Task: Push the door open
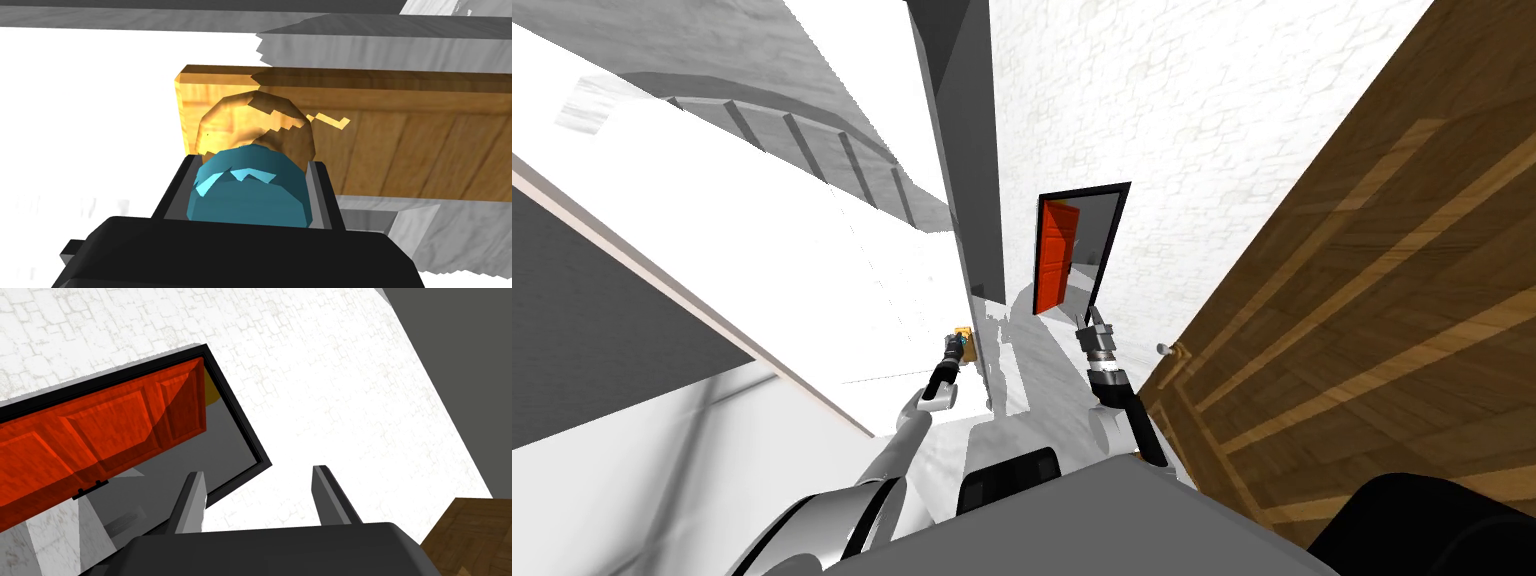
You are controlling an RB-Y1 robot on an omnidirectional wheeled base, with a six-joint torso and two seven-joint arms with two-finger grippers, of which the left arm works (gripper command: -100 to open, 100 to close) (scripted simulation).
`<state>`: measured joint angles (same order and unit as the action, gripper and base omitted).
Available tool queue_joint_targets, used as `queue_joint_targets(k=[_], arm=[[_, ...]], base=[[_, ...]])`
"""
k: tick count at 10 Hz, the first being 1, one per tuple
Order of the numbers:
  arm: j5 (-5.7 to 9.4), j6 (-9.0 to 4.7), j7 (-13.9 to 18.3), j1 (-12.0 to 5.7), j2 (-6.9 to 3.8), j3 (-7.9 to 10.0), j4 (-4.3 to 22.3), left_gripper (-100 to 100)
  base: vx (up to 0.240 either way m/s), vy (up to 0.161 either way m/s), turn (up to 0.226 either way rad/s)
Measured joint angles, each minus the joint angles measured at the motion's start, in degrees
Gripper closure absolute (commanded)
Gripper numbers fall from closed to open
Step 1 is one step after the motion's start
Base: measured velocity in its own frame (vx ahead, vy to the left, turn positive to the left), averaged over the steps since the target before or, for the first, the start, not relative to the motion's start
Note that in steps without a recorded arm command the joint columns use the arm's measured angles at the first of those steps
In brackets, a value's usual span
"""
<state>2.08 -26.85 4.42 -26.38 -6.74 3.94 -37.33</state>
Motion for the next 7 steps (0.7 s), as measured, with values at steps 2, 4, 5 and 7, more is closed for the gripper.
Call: queue_joint_targets(k=[2,4,5,7], arm=[[0.43,-0.34,-0.33,-1.0,-0.54,1.2,1.8,100],[0.69,0.24,-0.72,-0.08,-0.91,2.17,0.27,100],[0.86,-0.1,-0.79,-0.25,-1.28,2.62,0.88,100],[1.05,-0.31,-0.77,-0.21,-1.64,3.06,1.19,100]], base=[[0.168,-0.135,0.048],[0.159,-0.159,0.08],[0.072,-0.054,0.042],[0.148,-0.082,0.055]])
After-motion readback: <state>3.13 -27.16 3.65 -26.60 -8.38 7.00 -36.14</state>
